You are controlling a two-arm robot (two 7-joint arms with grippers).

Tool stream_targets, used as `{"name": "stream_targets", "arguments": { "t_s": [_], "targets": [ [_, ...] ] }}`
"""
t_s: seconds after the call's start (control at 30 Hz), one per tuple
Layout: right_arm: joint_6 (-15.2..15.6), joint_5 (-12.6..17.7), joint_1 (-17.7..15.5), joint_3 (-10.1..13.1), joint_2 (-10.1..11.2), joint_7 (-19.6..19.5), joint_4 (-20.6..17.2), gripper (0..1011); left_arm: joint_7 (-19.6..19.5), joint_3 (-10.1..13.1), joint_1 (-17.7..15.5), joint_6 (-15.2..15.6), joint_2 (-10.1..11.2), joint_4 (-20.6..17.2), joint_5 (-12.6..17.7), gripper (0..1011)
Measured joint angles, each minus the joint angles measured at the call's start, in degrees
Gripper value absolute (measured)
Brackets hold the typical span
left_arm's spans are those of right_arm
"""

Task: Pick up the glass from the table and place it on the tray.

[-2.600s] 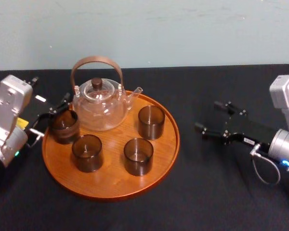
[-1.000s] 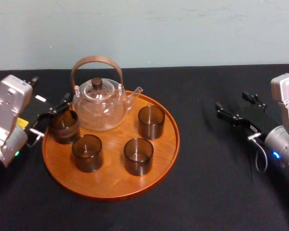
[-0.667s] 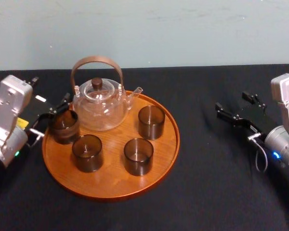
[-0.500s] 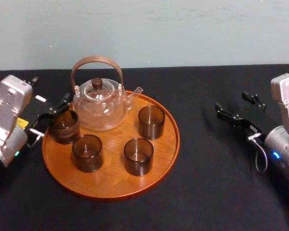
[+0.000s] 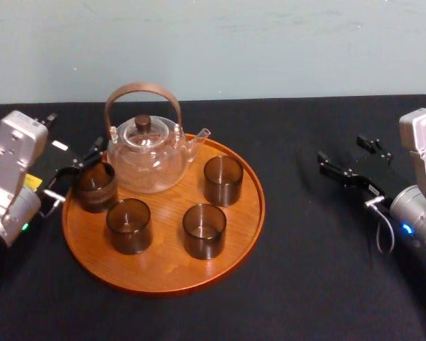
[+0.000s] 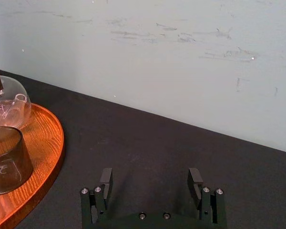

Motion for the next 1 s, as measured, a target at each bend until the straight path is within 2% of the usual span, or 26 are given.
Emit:
{"name": "stream_targets", "arguments": {
  "t_s": [1.0],
  "targets": [
    [0.0,0.0,0.0,0.0,0.0,0.0,0.0,1002,0.0,0.0,0.0,0.0,0.0,0.0,0.0,1001]
  ]
}}
